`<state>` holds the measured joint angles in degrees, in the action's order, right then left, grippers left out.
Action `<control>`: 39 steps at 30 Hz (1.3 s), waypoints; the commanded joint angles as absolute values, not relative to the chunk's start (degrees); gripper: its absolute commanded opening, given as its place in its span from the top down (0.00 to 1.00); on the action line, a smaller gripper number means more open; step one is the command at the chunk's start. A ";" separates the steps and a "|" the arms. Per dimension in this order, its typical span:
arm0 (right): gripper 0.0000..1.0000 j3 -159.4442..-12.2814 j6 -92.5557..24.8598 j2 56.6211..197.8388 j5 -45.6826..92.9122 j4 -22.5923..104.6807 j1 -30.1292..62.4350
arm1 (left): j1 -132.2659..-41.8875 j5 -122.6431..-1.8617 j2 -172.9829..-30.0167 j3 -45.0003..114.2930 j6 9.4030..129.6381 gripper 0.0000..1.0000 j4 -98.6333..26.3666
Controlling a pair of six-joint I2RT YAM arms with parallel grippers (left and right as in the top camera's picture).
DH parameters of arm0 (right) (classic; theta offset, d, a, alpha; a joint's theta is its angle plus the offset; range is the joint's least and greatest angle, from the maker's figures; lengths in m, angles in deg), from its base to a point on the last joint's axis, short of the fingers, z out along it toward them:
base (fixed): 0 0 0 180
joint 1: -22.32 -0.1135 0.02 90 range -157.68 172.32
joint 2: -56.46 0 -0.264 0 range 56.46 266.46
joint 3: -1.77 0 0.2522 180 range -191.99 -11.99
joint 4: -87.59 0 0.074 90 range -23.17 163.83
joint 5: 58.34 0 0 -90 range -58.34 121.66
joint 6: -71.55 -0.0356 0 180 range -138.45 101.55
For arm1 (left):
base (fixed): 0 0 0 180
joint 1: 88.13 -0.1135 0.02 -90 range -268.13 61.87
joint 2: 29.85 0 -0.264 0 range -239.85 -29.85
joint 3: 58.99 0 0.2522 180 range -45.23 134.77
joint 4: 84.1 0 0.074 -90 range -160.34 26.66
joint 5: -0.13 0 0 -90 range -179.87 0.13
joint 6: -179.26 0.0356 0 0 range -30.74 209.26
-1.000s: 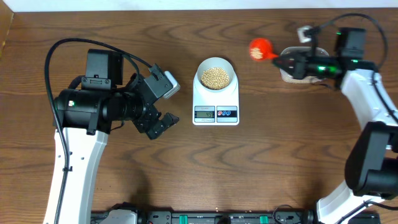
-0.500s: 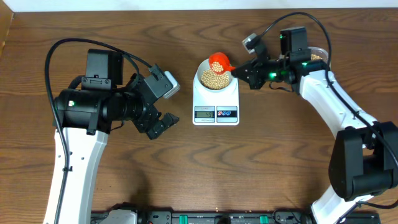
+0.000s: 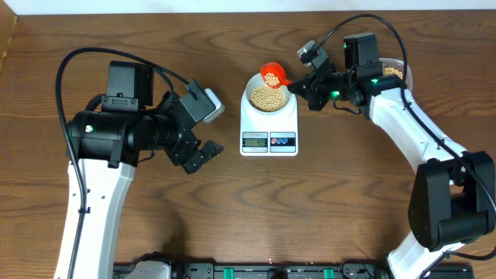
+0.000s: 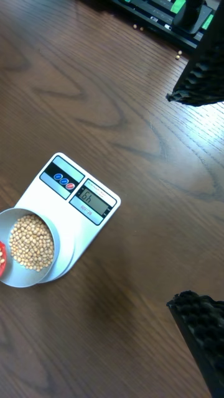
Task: Scoop item into bowl and weigh 50g on scale
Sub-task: 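Tilt the scoop over the bowl and pour a small amount in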
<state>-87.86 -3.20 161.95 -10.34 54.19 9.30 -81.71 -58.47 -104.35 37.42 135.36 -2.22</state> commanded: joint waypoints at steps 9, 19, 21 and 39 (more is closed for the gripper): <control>0.99 -87.97 0.71 159.57 -5.79 54.61 8.71 | -81.99 -57.73 -104.44 38.84 134.84 0.02 -2.03; 0.99 -87.97 0.73 159.55 -7.98 54.56 8.25 | -81.99 -57.73 -104.44 38.84 134.86 0.02 -2.03; 0.99 -87.97 1.63 159.55 -7.85 54.54 8.36 | -81.99 -57.73 -104.44 38.84 134.84 0.02 -2.03; 0.99 -87.97 3.90 159.33 -9.73 54.34 8.34 | -81.99 -57.73 -104.44 38.84 134.84 0.02 -2.03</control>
